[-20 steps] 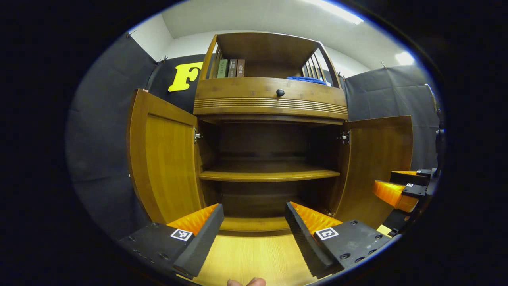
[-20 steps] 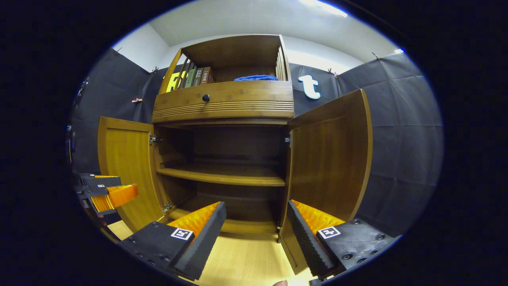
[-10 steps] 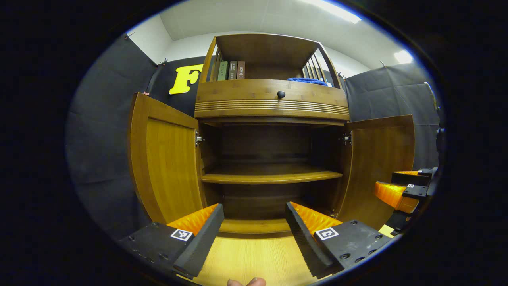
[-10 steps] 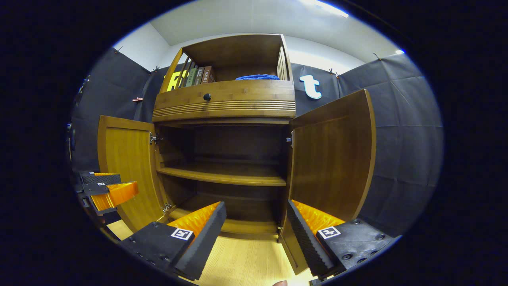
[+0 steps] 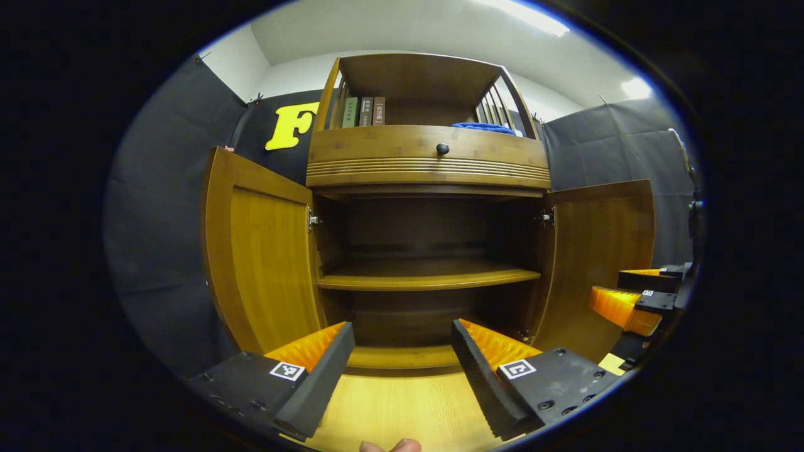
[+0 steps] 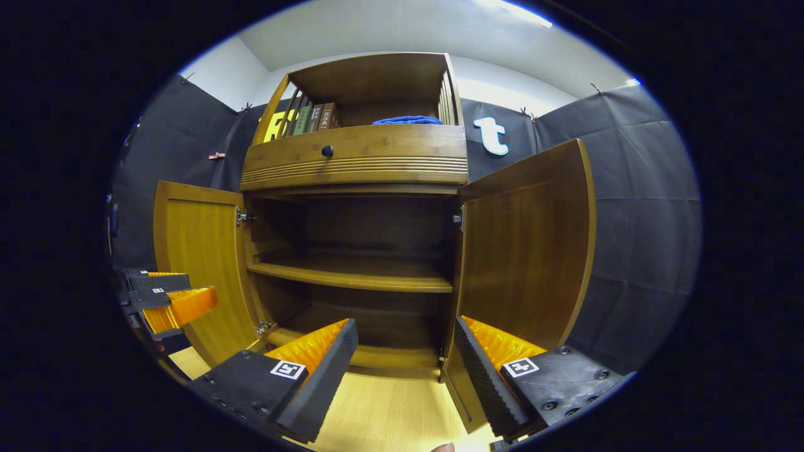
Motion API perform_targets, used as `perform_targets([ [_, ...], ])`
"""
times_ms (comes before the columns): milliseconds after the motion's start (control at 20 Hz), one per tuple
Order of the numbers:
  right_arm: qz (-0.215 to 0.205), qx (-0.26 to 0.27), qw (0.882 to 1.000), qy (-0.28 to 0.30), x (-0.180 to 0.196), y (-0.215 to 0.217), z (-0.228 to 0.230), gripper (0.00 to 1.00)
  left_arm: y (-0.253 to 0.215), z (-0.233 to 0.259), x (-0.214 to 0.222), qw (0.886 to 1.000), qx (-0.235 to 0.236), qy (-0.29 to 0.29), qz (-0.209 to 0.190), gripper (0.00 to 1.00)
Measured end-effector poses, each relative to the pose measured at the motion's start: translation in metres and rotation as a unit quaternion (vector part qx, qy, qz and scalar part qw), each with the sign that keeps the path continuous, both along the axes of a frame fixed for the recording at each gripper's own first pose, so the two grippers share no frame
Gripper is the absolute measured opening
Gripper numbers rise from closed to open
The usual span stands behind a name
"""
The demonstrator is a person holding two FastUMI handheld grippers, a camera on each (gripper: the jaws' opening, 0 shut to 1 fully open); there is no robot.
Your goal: Open the right door of the double-door shoe cabinet with the right hand, and open the left door with the left hand.
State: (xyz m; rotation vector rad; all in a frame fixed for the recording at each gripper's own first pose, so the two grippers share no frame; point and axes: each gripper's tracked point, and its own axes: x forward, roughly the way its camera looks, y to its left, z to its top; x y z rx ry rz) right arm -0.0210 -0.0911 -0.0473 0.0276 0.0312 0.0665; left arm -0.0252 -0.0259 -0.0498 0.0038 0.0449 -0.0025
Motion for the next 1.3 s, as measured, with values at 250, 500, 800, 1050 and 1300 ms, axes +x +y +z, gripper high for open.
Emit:
perform_targets([
  [250, -0.001, -0.001, 1.000, 0.000, -0.0012, 0.0004, -0.0007, 0.98, 0.0011, 0.0003, -0.0007, 1.000, 0.000, 0.000, 0.001, 0.97],
  [500, 0.001, -0.003, 1.000, 0.000, -0.0015, 0.0027, 0.0005, 0.98, 0.0028, 0.0000, 0.0005, 1.000, 0.000, 0.000, 0.000, 0.96],
  [800, 0.003, -0.007, 1.000, -0.001, -0.0040, 0.0041, 0.0010, 0.98, 0.0012, -0.0011, -0.0011, 1.000, 0.003, 0.002, -0.004, 0.97],
  [1050, 0.002, -0.004, 1.000, -0.005, -0.0046, 0.0050, 0.0068, 1.00, 0.0001, 0.0021, -0.0010, 1.000, 0.000, -0.002, -0.007, 0.96],
  [1300, 0.000, -0.007, 1.000, -0.004, -0.0065, 0.0061, 0.0064, 0.98, -0.0011, 0.0017, -0.0020, 1.000, 0.003, -0.001, -0.011, 0.96],
])
